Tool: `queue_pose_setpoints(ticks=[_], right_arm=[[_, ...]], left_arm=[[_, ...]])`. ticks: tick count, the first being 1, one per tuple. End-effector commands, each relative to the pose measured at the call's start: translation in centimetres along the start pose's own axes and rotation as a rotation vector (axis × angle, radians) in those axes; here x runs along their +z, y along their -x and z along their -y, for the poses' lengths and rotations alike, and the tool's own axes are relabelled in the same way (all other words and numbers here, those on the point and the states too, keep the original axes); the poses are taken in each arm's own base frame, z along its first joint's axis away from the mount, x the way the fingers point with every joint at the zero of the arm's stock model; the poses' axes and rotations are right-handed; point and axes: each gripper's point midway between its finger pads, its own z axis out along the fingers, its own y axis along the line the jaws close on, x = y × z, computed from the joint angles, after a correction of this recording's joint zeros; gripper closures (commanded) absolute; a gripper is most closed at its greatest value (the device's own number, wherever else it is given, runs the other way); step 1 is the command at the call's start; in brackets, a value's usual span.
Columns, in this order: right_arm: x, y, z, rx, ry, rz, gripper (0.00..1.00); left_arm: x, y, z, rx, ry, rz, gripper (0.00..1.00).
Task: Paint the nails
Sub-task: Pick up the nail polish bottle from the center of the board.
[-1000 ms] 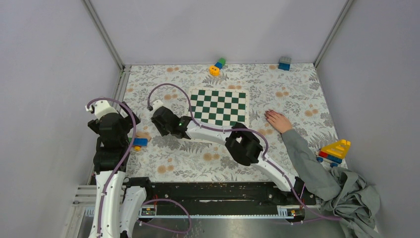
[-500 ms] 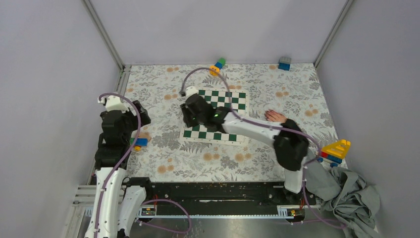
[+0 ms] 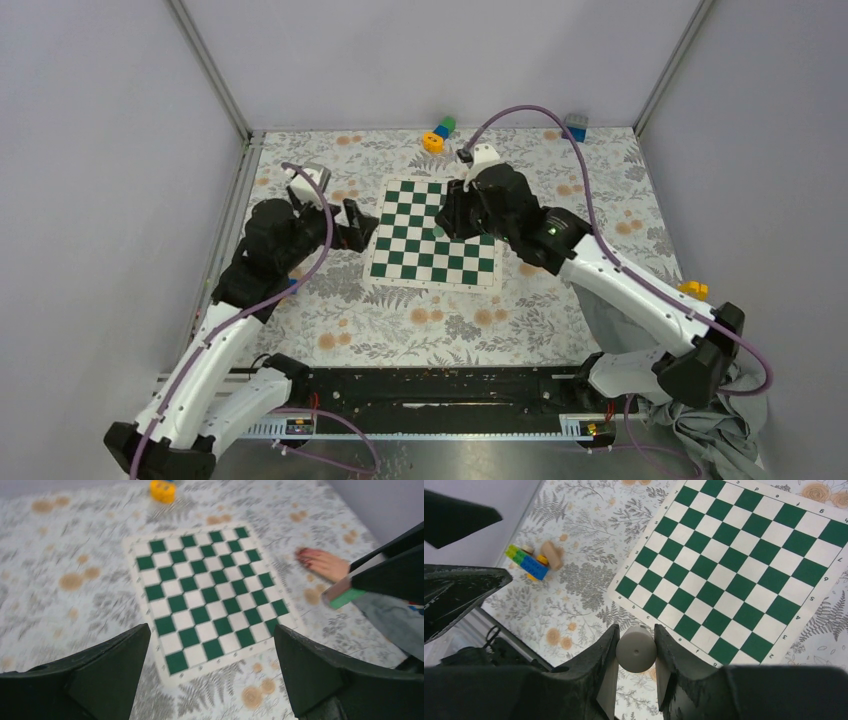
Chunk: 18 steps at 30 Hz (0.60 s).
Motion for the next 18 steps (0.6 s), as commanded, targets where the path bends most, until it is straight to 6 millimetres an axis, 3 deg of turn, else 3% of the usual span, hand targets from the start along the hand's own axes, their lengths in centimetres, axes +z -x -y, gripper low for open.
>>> queue_pose_setpoints(ticks=[1,4,7,13,18], right_arm=[[-3.5,0.7,-0.8,0.078,0.057,0.012,1.00],[-5.2,1.4,-1.5,0.106,0.096,0.035,1.00],[-6.9,2.0,-1.7,0.146,0.110,0.065,1.00],[-8.5,2.7,-3.6,0.208,0.215,0.087,1.00],[-8.2,3.1,-5.2,0.228,0.273,0.108,1.00]], left_arm=[[0.9,8.0,5.7,0.109,-0.167,0.197,0.01],[0.9,7.1,10.3,0.223,-0.366,0.171,0.01],[-0.7,4.9,13.9,0.384,-0.551,0.202,0.01],[-1.5,0.9,14.5,0.492,-0.576,0.193,0.01],[-1.6,0.1,15.0,0.505,-0.573,0.181,0.01]])
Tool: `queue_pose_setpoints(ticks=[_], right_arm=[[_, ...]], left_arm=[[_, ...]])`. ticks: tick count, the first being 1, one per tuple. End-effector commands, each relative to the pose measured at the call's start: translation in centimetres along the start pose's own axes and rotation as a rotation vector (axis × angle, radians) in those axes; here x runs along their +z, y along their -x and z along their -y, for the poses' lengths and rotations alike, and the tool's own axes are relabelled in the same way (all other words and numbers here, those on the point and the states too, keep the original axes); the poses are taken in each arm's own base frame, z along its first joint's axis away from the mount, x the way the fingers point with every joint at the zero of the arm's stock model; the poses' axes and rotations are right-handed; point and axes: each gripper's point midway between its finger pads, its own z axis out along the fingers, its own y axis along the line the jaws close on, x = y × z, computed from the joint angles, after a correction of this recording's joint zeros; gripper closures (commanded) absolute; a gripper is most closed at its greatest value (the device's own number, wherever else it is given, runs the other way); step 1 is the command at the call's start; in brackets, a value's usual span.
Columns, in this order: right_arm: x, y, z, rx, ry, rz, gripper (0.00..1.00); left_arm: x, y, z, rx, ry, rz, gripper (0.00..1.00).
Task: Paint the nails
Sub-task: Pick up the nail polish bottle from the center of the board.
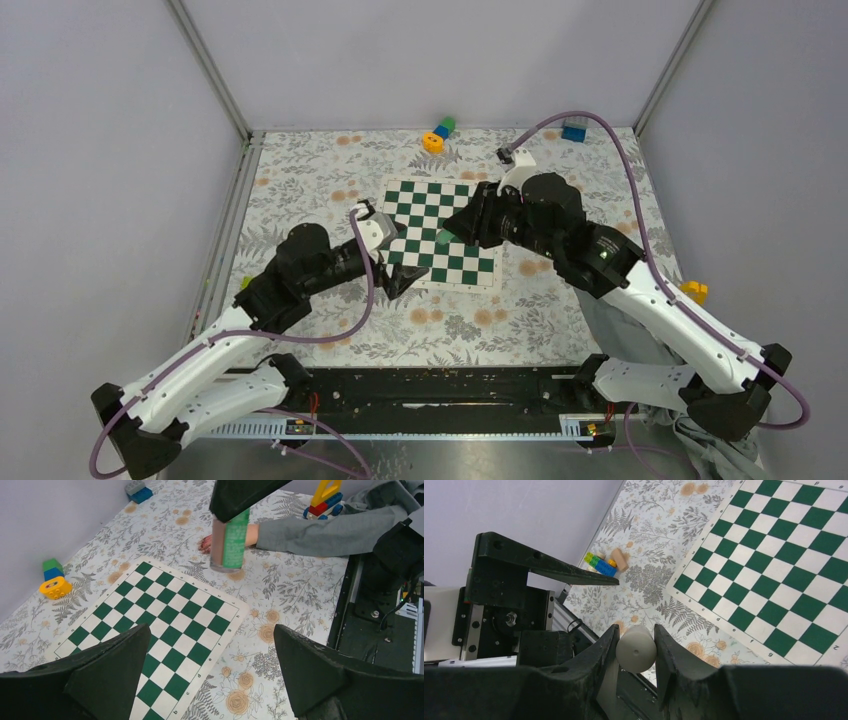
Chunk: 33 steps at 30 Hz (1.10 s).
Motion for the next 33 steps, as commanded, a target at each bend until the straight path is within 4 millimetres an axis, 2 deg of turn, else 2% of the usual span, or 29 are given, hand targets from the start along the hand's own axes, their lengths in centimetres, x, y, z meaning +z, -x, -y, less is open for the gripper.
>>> queue_pose_setpoints(ticks=[1,6,10,14,17,19,25,33], right_arm=[[0.6,0.1,-2.4,0.034,0.093,0.015,1.00],[1.9,-0.5,-4.0,0.018,0.126,-0.020,1.00],[2.6,-0.5,-4.7,0.023,0.134,-0.021,1.00],[3.3,-1.1,-5.5,0.025,0.155,-0.046,1.00],[3.5,-1.2,-5.8,0.027,0.161,-0.047,1.00],[3.6,-1.0,-5.8,0.028,0.157,-0.041,1.00],[3.7,-0.7,-6.1,0.026,0.164,-0.039,1.00],[4.5,-1.1,-6.2,0.029,0.166,-0.060,1.00]], left_arm=[[0.0,1.5,-0.3,0.081,0.033,0.064,0.01],[-0.1,0.7,-1.5,0.087,0.130,0.089,0.01],[0.5,0.7,-1.1,0.067,0.102,0.092,0.01],[0.7,0.5,-1.6,0.036,0.132,0.088,0.02],[0.9,0.3,-1.4,0.033,0.118,0.085,0.16],[1.0,0.1,-1.5,0.031,0.121,0.073,0.21],[1.4,-0.3,-1.8,0.018,0.137,0.055,0.30],[1.1,-0.1,-2.6,0.005,0.187,0.056,0.34]])
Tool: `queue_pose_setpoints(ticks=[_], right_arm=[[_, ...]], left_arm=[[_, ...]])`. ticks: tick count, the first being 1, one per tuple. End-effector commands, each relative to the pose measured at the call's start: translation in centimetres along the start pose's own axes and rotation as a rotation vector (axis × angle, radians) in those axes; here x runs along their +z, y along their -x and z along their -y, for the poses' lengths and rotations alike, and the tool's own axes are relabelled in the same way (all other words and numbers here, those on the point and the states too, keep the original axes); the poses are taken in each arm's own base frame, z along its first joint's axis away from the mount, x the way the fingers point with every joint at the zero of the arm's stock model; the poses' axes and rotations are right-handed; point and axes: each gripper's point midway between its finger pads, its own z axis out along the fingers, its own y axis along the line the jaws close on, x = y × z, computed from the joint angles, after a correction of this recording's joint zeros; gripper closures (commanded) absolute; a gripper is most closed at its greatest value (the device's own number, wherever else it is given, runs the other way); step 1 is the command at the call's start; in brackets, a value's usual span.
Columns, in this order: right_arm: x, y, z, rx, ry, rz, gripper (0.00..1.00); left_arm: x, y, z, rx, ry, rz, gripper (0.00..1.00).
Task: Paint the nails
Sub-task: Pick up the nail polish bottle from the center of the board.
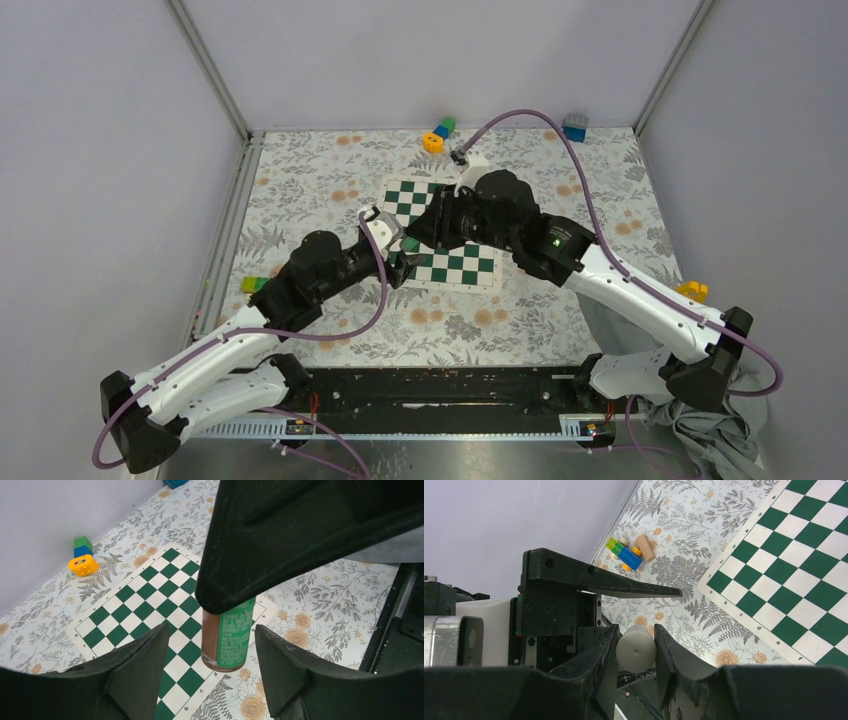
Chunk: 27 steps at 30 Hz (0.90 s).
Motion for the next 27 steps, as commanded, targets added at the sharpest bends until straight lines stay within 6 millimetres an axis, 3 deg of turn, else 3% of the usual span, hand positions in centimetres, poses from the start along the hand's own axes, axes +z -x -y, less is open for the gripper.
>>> queue_pose_setpoints(ticks=[1,8,16,19,21,25,27], right_arm=[[-0.1,1.4,-2.3,0.005,0.072,0.028,1.00],[0.1,1.2,-2.4,0.007,0.078,0.016,1.00],[0.6,0.7,-2.5,0.003,0.086,-0.006,1.00],[0.6,0.5,-2.4,0.004,0.081,-0.008,1.00],[0.7,0.4,-2.3,0.006,0.079,-0.011,1.00],[0.6,0.2,-2.3,0.001,0.078,-0.013,1.00],[0.6,0.3,-2.2,-0.004,0.075,-0.009,0.87]], left_arm=[[-0.2,2.7,-0.7,-0.008,0.041,0.084,0.35],[-0.1,2.8,-0.5,-0.023,0.032,0.093,0.49],[0.1,2.6,-0.5,-0.034,0.030,0.086,0.58],[0.2,2.5,-0.4,-0.039,0.029,0.085,0.70],[0.2,2.5,-0.3,-0.040,0.023,0.085,0.99],[0.0,2.9,0.3,-0.037,-0.014,0.103,1.00],[0.0,3.0,0.4,-0.039,-0.018,0.109,1.00]])
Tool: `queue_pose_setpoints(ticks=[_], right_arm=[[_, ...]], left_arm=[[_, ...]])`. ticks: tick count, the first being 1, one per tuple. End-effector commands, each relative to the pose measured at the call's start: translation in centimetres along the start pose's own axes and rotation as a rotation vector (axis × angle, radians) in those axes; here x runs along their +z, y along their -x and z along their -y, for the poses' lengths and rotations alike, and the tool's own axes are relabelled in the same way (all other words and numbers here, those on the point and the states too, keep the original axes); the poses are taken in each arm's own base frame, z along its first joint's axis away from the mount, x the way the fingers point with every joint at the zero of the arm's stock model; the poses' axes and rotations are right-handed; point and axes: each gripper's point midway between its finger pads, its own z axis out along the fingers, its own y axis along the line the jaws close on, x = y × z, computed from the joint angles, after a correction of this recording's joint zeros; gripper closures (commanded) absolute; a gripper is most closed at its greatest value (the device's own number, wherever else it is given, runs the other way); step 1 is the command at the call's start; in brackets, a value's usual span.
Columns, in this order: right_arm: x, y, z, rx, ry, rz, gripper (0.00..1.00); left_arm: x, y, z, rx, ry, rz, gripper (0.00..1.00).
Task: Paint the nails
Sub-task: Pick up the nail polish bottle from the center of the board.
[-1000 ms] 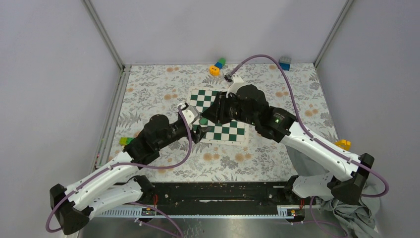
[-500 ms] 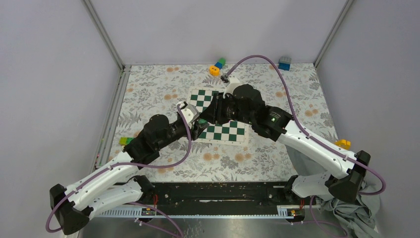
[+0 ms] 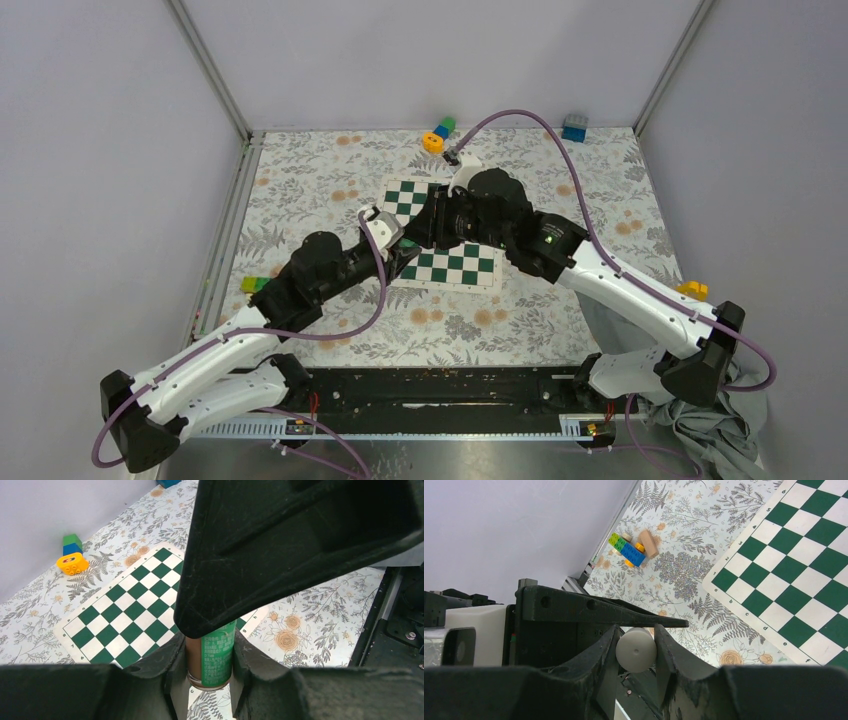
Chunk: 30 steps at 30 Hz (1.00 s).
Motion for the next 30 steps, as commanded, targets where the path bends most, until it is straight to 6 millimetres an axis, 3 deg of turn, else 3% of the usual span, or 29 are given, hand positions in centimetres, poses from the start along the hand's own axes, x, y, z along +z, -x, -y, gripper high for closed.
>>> queue_pose_setpoints(ticks=[1,5,7,9,18,30], right_arm=[[-0.6,0.8,-1.9,-0.009,0.060,0.026,0.80],[-1.3,1.4,-2.0,-0.016,0.072,0.071,0.42],[-1.8,1.8,-1.9,-0.019,0.076,0.105,0.30],[-2.5,2.2,-1.9,-0.020,0.084,0.144,0.26],[-5.0,4.0,-2.1,0.009,0.136,0.319,0.34],[-4.6,3.7,-2.9,-0.012,0.154,0.286,0.47]], left_arm=[[-0.1,3.0,0.2,-0.004,-0.013,0.109,1.00],[-0.2,3.5,0.4,-0.025,-0.025,0.125,1.00],[-0.3,3.7,0.5,-0.038,-0.027,0.132,1.00],[-0.3,3.9,0.7,-0.052,-0.036,0.136,1.00],[-0.3,4.7,1.9,-0.133,-0.093,0.154,1.00],[-0.2,5.1,3.1,-0.182,-0.157,0.160,1.00]])
